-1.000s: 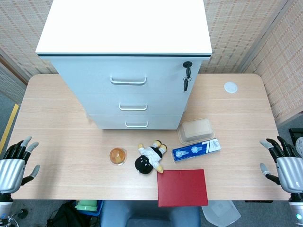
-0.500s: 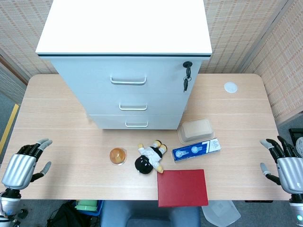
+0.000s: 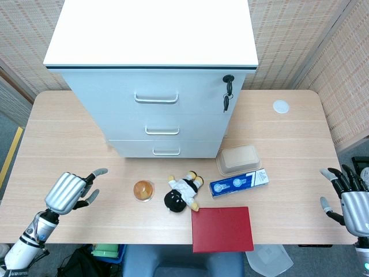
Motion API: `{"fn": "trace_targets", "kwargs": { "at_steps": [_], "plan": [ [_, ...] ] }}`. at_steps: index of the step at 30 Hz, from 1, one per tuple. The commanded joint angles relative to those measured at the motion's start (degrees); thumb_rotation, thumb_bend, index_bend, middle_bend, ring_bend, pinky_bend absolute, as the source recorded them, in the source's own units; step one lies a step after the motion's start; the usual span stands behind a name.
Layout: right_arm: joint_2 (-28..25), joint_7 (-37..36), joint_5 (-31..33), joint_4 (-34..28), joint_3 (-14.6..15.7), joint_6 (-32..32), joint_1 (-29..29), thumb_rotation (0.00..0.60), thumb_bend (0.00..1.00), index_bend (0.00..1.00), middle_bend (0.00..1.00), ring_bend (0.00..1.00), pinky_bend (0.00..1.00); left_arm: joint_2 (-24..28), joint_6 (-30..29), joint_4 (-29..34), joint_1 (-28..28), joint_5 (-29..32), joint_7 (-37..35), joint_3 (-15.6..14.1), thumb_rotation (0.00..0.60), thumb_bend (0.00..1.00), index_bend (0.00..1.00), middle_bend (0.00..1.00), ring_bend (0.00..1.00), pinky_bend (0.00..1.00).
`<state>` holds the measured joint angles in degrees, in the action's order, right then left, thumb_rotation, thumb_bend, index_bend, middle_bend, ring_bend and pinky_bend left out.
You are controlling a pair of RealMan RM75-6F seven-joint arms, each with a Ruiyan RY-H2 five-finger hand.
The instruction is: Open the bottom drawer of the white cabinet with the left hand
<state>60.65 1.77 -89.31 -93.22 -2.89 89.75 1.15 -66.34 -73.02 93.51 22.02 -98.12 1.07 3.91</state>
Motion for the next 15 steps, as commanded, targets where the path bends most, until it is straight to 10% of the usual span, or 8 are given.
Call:
{"fn": "trace_targets", "kwargs": {
  "at_steps": [1,15],
  "plan": [
    [-0.1,0.0,0.1,0.0,-0.1,-0.1,0.0,0.600,0.34,0.18,0.18,0.13,0.16,-2.0,4.0,0.4,3.6,0.9,-0.7,1.4,0.600,0.45,0.22,0.88,0.97,1.00],
    [-0.2,0.2,0.8,0.0,0.1,-1.0,0.1,0.600,0.34,0.18,0.18,0.13,0.16,-9.7,14.5,-1.4,13.5,9.1,4.3,6.1,0.600,0.52,0.22,0.94,1.00,1.00]
  ]
}}
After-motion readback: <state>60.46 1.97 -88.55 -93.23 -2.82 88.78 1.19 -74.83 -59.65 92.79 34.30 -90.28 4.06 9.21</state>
